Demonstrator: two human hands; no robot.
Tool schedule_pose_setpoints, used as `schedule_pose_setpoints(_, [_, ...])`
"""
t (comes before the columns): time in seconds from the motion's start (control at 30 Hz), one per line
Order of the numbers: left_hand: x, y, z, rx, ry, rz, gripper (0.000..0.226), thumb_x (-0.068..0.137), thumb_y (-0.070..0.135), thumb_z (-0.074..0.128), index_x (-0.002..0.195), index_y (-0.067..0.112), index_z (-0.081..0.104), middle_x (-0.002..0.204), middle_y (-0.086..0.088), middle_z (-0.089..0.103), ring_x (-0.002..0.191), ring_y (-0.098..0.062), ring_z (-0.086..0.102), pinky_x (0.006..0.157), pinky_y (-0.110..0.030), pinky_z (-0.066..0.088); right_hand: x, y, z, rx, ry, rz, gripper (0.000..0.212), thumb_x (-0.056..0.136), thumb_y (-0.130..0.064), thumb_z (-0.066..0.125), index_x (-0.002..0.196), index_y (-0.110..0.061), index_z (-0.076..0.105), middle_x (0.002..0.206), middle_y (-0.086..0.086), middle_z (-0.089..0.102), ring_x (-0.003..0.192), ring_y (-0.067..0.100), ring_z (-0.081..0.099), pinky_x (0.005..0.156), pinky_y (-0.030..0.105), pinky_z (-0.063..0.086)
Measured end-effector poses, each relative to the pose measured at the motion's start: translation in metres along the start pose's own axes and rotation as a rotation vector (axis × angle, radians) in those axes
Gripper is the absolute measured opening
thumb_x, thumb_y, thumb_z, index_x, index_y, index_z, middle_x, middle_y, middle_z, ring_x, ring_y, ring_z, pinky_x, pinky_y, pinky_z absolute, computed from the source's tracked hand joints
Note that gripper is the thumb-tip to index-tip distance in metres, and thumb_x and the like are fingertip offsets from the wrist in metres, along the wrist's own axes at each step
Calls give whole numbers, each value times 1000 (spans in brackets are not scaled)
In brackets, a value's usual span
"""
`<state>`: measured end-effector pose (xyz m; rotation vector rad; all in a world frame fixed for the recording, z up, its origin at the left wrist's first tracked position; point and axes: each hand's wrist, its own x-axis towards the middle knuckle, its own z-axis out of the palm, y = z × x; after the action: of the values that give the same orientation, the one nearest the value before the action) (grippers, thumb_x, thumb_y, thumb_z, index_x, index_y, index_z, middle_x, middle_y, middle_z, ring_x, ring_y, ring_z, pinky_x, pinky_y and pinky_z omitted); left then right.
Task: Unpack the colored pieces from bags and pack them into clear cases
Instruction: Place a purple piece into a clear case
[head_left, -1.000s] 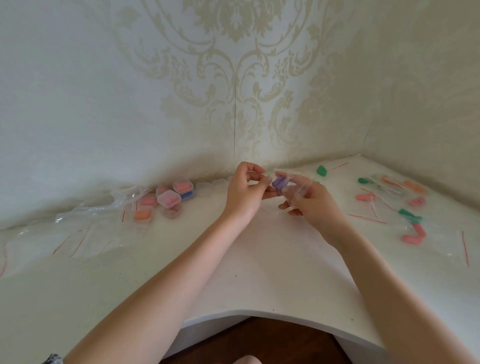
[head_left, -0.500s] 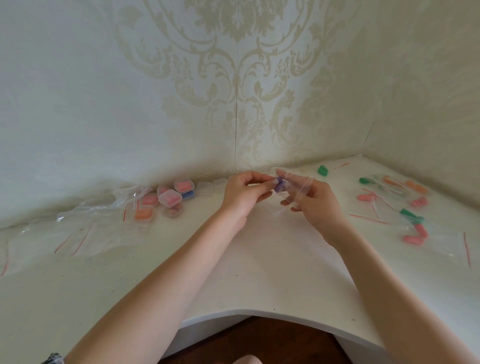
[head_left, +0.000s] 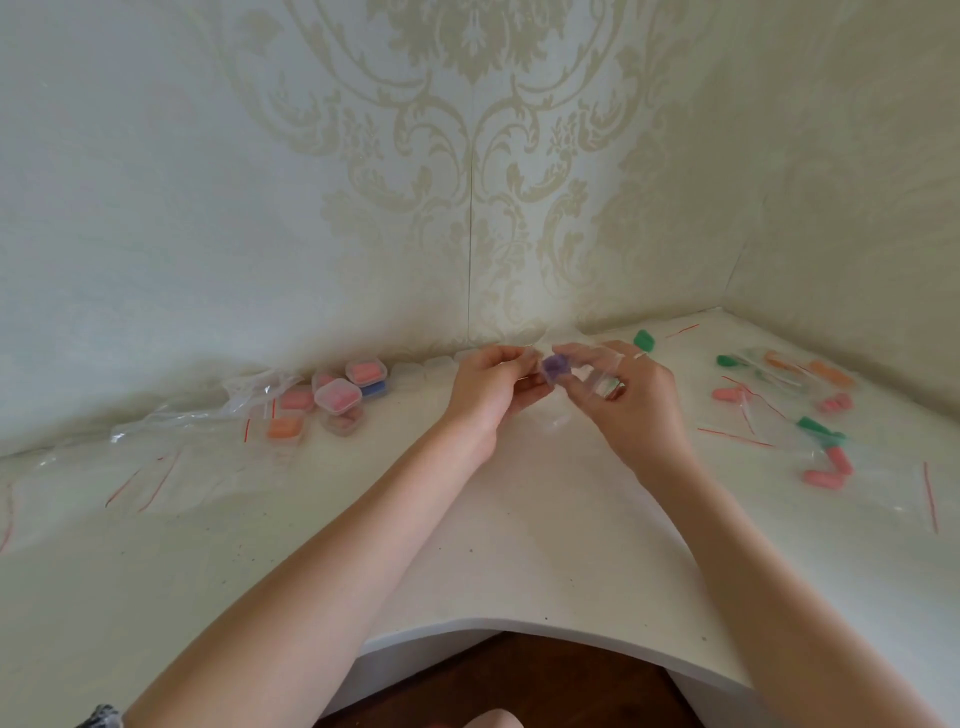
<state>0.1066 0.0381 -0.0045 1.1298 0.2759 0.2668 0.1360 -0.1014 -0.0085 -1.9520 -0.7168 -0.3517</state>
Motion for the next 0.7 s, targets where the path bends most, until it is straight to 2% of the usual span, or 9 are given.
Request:
schedule_pose_setpoints(0.1, [-2, 1, 0, -62, -14, -37, 14, 95, 0, 50, 83, 1, 57, 63, -5, 68, 59, -11, 68, 65, -24, 59, 1, -1, 0, -66, -39, -48, 14, 82, -28, 72, 91, -39, 70, 95, -12, 65, 87, 3, 57, 74, 16, 44])
schedule_pose_setpoints(0.2, [-6, 4, 3, 83, -7, 42, 13, 93, 3, 55, 81, 6, 56, 67, -4, 65, 54, -12, 66, 60, -23, 58, 0, -6, -1, 53, 15, -9, 11, 82, -27, 72, 83, -38, 69, 94, -15, 67, 94, 0, 58, 77, 18, 44])
schedule_pose_setpoints(0.3, [-9, 2, 4, 346, 18, 225, 13, 92, 4, 56, 79, 7, 56, 72, -5, 62, 51, -14, 65, 58, -28, 58, -1, -6, 3, 139, -2, 80, 10, 81, -27, 73, 87, -33, 69, 99, -14, 68, 99, 0, 57, 81, 23, 44])
schedule_pose_setpoints(0.37, [-11, -2, 3, 437, 51, 318, 9, 91, 5, 59, 82, 5, 56, 76, -6, 60, 52, -16, 65, 58, -33, 59, -1, -6, 4, 181, -31, 133, 9, 82, -27, 72, 88, -33, 69, 98, -18, 68, 97, 1, 59, 80, 27, 47])
schedule_pose_setpoints(0.43, [-12, -3, 2, 492, 95, 393, 12, 91, 5, 59, 80, 7, 54, 75, -6, 60, 51, -16, 65, 56, -31, 58, -1, -8, 5, 250, -34, 168, 7, 83, -27, 70, 86, -33, 70, 96, -23, 69, 92, 2, 61, 73, 28, 50])
schedule_pose_setpoints(0.5, [-13, -4, 2, 557, 123, 469, 16, 92, 7, 58, 78, 12, 51, 74, -6, 60, 50, -14, 64, 51, -23, 53, 0, -11, 6, 351, -24, 223, 6, 85, -24, 67, 85, -30, 70, 94, -19, 70, 85, 5, 62, 61, 19, 48])
schedule_pose_setpoints(0.57, [-15, -4, 4, 577, 131, 504, 17, 93, 7, 55, 78, 13, 49, 75, -6, 59, 50, -12, 64, 50, -22, 52, 1, -12, 7, 435, -12, 306, 10, 87, -18, 63, 85, -27, 68, 88, -16, 69, 78, 5, 61, 57, 17, 46])
schedule_pose_setpoints(0.7, [-15, -7, 6, 590, 123, 498, 14, 95, 10, 52, 82, 13, 49, 77, -2, 56, 51, -12, 65, 59, -34, 58, 4, -11, 6, 590, -73, 457, 12, 89, -13, 53, 86, -23, 60, 81, -12, 62, 77, 7, 60, 64, 26, 46])
